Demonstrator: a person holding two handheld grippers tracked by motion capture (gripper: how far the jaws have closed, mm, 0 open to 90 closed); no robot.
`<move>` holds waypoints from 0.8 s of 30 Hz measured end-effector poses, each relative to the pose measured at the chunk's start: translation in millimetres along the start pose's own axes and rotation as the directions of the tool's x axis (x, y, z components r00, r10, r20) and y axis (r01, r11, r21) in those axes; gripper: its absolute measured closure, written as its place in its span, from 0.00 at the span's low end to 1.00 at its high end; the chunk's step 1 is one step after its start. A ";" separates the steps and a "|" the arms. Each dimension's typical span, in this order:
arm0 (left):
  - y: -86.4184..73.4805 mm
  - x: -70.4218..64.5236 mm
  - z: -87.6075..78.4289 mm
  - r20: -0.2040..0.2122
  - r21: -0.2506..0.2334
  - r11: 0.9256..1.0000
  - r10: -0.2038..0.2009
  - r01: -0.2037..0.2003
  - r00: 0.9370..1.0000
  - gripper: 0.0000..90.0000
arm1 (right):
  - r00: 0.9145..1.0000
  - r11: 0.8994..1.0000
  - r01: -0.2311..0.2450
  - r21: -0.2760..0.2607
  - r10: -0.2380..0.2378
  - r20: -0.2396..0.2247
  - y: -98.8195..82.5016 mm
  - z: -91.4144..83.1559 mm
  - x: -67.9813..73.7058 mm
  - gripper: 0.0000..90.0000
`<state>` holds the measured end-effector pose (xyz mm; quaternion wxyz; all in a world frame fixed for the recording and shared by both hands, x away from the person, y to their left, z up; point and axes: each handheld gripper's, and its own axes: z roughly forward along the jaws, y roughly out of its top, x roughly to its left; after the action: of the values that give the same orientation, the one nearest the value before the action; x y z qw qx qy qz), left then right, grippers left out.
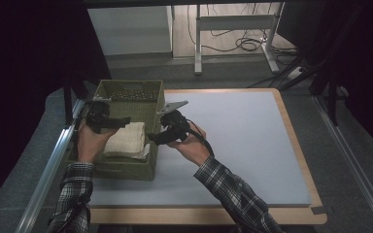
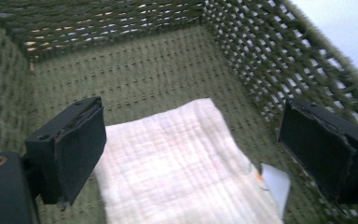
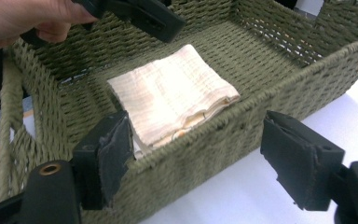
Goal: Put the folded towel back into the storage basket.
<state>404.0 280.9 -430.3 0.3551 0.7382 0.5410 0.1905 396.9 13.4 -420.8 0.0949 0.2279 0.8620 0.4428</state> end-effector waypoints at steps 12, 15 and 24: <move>1.5 -28.9 -4.8 0.041 -0.015 0.999 0.052 -0.052 0.998 0.05 | 1.000 1.000 -0.017 0.004 0.017 -0.010 -17.0 -19.0 -15.5 0.18; 1.6 -35.5 -4.7 0.043 -0.016 0.998 0.064 -0.063 0.997 0.04 | 1.000 1.000 -0.018 0.001 0.018 -0.004 -21.1 -24.4 -18.2 0.17; 2.6 -54.5 -6.9 0.063 -0.035 0.996 0.080 -0.078 0.995 0.03 | 0.999 0.999 -0.036 -0.004 0.036 0.005 -34.1 -39.1 -28.3 0.12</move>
<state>382.5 231.8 -418.1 0.3764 0.7590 0.4965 0.1890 396.9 -45.5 -426.3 0.0894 0.2443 0.8565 0.4457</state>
